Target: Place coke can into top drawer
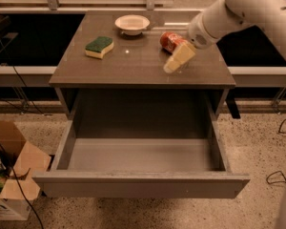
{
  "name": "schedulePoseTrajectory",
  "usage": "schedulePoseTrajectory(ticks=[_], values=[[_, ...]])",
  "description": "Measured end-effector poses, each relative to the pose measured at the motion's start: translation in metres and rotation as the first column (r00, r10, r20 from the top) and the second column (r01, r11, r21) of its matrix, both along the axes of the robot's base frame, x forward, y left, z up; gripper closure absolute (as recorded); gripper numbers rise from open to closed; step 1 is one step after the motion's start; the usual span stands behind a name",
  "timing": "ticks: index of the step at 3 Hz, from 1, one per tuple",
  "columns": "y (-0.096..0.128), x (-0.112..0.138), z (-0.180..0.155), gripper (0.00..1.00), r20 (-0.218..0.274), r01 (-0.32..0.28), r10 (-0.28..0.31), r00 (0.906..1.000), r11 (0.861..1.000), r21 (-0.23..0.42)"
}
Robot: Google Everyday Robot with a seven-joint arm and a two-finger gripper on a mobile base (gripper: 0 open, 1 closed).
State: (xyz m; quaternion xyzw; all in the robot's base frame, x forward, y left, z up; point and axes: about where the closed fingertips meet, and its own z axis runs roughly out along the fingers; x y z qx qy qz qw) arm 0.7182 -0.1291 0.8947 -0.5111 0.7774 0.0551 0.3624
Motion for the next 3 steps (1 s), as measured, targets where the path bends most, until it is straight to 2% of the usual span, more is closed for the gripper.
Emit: schedulePoseTrajectory(ticks=[1, 2, 3], values=[[0.012, 0.034, 0.000, 0.00, 0.044, -0.046, 0.043, 0.9981, 0.996, 0.073], [0.019, 0.062, -0.004, 0.00, 0.064, -0.072, 0.064, 0.9959, 0.989, 0.132], [0.017, 0.086, -0.018, 0.00, 0.054, -0.066, 0.058, 0.9969, 0.984, 0.167]])
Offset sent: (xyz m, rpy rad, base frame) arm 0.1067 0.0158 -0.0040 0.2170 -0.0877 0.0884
